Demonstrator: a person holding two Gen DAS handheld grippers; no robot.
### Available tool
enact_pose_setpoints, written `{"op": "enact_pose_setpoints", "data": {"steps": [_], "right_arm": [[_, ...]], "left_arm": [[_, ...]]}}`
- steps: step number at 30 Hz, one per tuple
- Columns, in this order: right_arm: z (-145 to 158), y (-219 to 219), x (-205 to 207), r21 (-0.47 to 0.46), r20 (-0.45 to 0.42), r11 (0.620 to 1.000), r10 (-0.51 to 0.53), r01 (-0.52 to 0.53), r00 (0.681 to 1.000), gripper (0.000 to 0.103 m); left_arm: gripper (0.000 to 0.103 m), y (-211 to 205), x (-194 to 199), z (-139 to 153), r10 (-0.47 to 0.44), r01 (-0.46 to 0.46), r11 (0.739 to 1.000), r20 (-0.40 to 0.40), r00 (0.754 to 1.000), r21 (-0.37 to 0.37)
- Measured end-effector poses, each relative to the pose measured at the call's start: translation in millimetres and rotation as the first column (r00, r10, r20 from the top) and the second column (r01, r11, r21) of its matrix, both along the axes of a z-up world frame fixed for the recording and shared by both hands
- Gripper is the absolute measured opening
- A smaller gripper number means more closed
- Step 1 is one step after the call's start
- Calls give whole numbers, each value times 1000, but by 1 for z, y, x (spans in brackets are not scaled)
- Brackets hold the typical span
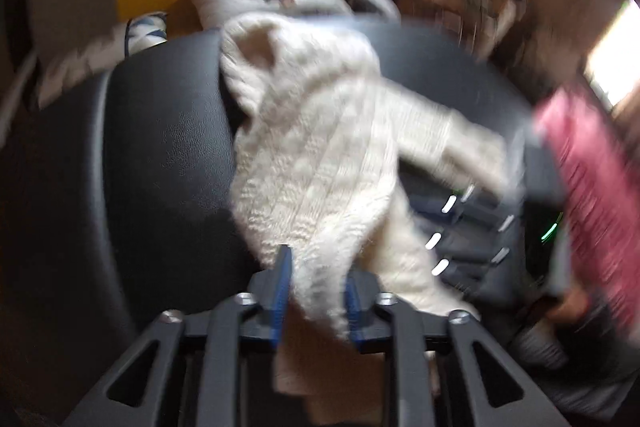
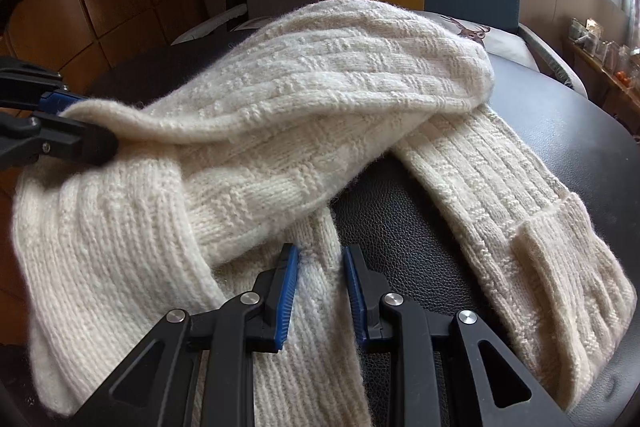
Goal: Fold clothes
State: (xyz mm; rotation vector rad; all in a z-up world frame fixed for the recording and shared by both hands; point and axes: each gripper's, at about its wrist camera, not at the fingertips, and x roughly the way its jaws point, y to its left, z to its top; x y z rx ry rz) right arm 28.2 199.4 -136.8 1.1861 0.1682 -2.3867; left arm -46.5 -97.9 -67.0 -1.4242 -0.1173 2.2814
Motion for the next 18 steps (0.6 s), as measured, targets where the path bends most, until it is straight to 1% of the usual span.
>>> {"op": "enact_pose_setpoints", "data": {"steps": [1, 2, 4, 6, 7, 8, 10, 12, 13, 14, 15, 16, 17, 18], "right_arm": [[0, 2, 2, -1, -1, 1000, 0, 0, 1000, 25], [1, 4, 4, -1, -3, 1000, 0, 0, 1000, 25], [2, 8, 7, -1, -5, 1000, 0, 0, 1000, 25], [3, 12, 9, -3, -5, 1000, 0, 0, 1000, 25], [4, 13, 11, -3, -5, 1000, -1, 1, 1000, 25], [4, 15, 12, -1, -6, 1000, 0, 0, 1000, 25], [6, 18, 15, 2, -7, 1000, -1, 1, 1000, 25], [7, 20, 16, 6, -7, 1000, -2, 2, 1000, 26], [7, 19, 15, 8, -6, 1000, -2, 2, 1000, 26], [5, -2, -7, 12, -5, 1000, 1, -1, 1000, 26], [4, -12, -17, 15, -4, 1000, 1, -1, 1000, 26], [4, -12, -16, 16, -4, 1000, 0, 0, 1000, 26], [5, -12, -16, 18, -4, 1000, -1, 1, 1000, 26], [6, -12, -16, 19, -3, 1000, -3, 3, 1000, 26]], "left_arm": [[6, -16, 0, 5, 43, -43, 995, -1, 999, 86], [6, -31, 0, 9, 88, -87, 982, 4, 996, 166], [6, -64, -2, 8, 178, -184, 948, 45, 983, 260], [6, -95, -1, 4, 248, -262, 905, 84, 965, 334], [5, -111, 1, 3, 282, -296, 886, 91, 955, 357], [2, -126, 4, 2, 313, -326, 866, 98, 945, 379], [0, -154, 12, 1, 365, -372, 829, 100, 926, 418], [0, -184, 22, -4, 445, -443, 796, 98, 890, 413], [0, -198, 27, -7, 478, -477, 787, 101, 872, 391], [0, -202, 30, -9, 486, -485, 794, 95, 869, 366], [2, -202, 34, -8, 472, -470, 814, 83, 878, 342], [12, -195, 38, -7, 437, -433, 840, 66, 897, 327], [18, -180, 40, -5, 387, -380, 875, 37, 921, 300], [18, -164, 41, -2, 334, -324, 906, 9, 942, 271]]}}
